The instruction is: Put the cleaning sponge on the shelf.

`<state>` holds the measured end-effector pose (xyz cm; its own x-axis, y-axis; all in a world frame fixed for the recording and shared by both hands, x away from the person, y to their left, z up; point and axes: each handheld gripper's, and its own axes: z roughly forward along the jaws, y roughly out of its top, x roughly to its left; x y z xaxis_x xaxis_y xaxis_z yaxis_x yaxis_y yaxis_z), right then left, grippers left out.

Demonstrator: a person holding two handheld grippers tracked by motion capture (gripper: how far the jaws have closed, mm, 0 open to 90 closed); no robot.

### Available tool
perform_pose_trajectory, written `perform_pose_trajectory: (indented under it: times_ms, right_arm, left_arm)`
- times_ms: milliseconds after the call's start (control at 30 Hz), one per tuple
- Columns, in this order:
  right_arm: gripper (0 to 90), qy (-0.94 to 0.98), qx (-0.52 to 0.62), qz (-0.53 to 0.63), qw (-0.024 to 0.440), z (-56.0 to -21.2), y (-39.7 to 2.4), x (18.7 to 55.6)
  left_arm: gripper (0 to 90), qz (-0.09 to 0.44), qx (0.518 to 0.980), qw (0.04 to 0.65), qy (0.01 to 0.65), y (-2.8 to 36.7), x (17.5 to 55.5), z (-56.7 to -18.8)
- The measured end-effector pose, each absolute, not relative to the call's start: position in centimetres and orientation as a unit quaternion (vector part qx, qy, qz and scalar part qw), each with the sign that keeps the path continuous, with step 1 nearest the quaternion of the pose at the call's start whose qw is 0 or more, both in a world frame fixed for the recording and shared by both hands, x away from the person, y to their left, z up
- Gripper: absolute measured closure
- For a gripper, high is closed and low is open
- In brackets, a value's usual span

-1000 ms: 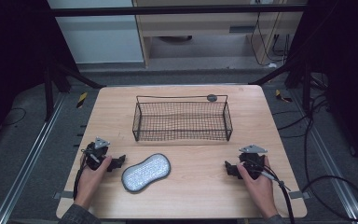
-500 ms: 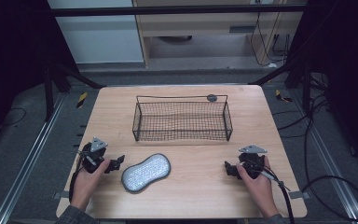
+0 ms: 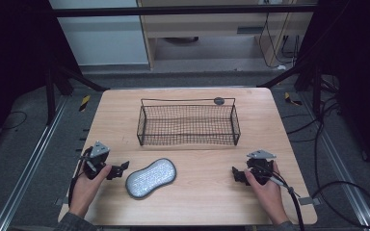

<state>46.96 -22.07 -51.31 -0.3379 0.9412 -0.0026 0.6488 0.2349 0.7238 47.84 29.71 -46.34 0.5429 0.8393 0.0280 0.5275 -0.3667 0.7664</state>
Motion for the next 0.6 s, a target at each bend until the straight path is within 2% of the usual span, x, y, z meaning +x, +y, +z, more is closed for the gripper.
perform_pose_trajectory:
  times_ms: [167, 433, 600]
  right_arm:
    - [0.6, 0.752, 0.528, 0.322, 0.227, -51.3, -22.1, 46.9]
    - [0.6, 0.753, 0.527, 0.323, 0.226, -51.3, -22.1, 46.9]
    - [0.5, 0.755, 0.526, 0.323, 0.224, -51.3, -22.1, 46.9]
  left_arm:
    - [2.8, 0.172, 0.797, 0.411, 0.407, 28.8, 47.5, -44.9]
    - [2.5, 0.192, 0.813, 0.402, 0.375, 26.9, 46.8, -43.1]
    - [2.6, 0.192, 0.842, 0.360, 0.352, 25.5, 46.5, -42.4]
